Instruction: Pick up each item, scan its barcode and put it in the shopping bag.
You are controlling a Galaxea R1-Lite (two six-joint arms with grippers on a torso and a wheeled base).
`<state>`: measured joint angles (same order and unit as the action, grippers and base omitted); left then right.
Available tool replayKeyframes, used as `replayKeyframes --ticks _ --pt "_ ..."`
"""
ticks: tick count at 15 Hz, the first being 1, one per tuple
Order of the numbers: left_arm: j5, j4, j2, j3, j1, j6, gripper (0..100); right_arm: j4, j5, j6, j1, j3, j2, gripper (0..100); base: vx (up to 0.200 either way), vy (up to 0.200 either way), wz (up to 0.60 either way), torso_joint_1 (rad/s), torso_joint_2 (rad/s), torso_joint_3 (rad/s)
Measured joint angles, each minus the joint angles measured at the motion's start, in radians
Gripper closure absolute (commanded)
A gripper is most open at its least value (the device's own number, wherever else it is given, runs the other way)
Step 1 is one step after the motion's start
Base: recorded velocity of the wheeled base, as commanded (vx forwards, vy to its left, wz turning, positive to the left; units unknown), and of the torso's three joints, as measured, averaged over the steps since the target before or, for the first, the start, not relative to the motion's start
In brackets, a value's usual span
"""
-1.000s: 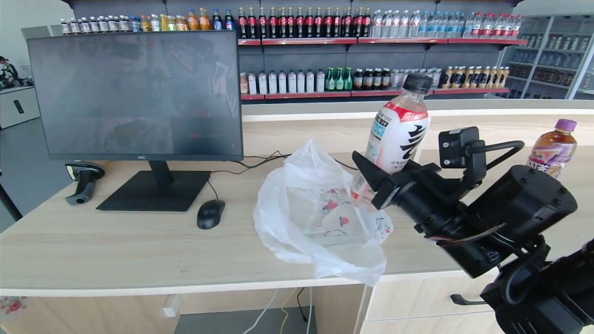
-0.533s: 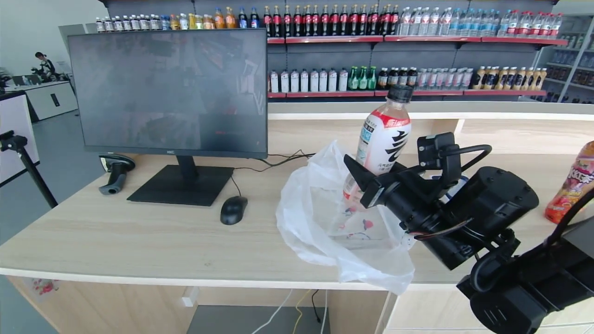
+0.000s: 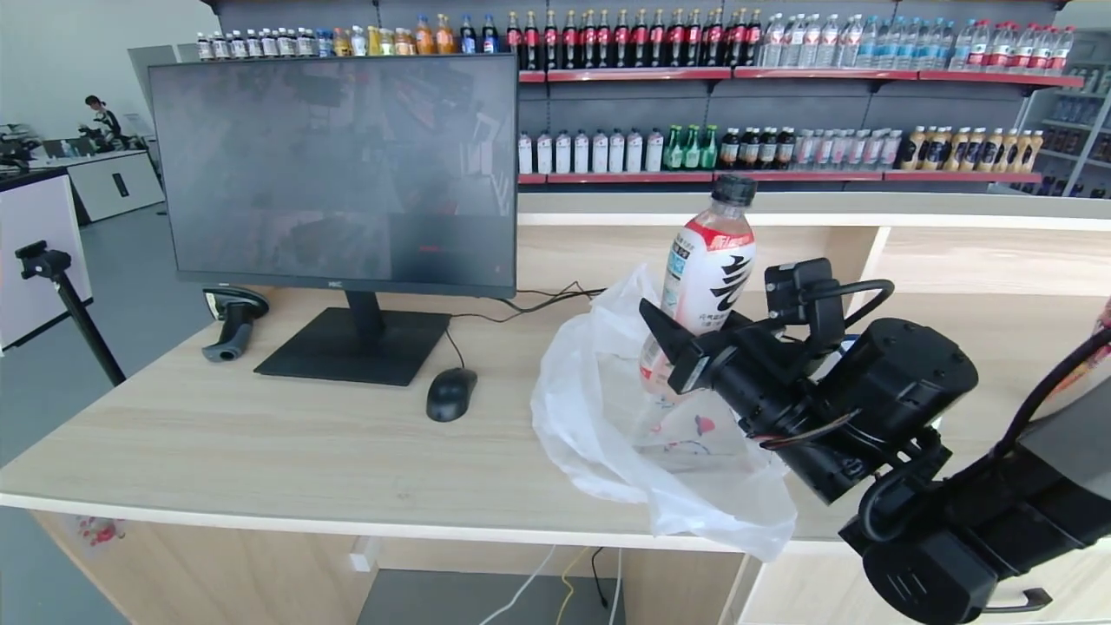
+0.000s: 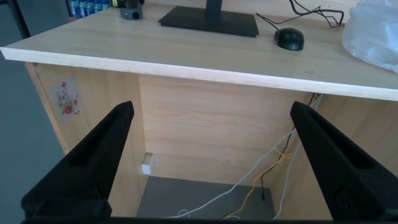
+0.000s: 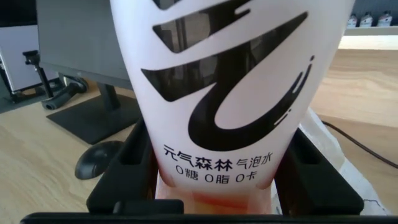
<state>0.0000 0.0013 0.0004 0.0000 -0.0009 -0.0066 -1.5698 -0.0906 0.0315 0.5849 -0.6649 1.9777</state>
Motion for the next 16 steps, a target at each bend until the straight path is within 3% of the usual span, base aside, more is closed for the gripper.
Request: replayKeyframes --ticks 7,16 --pt "0.000 -0.001 0.000 0.000 0.000 0.001 0 0.001 -0.001 0.011 0.010 -0.088 0.125 100 0.000 0.000 0.00 0.000 0.00 0.000" --pt "0.000 -0.001 0.000 0.000 0.000 0.000 0 0.000 -0.001 -0.001 -0.013 -0.098 0.181 100 0.000 0.000 0.00 0.000 0.00 0.000"
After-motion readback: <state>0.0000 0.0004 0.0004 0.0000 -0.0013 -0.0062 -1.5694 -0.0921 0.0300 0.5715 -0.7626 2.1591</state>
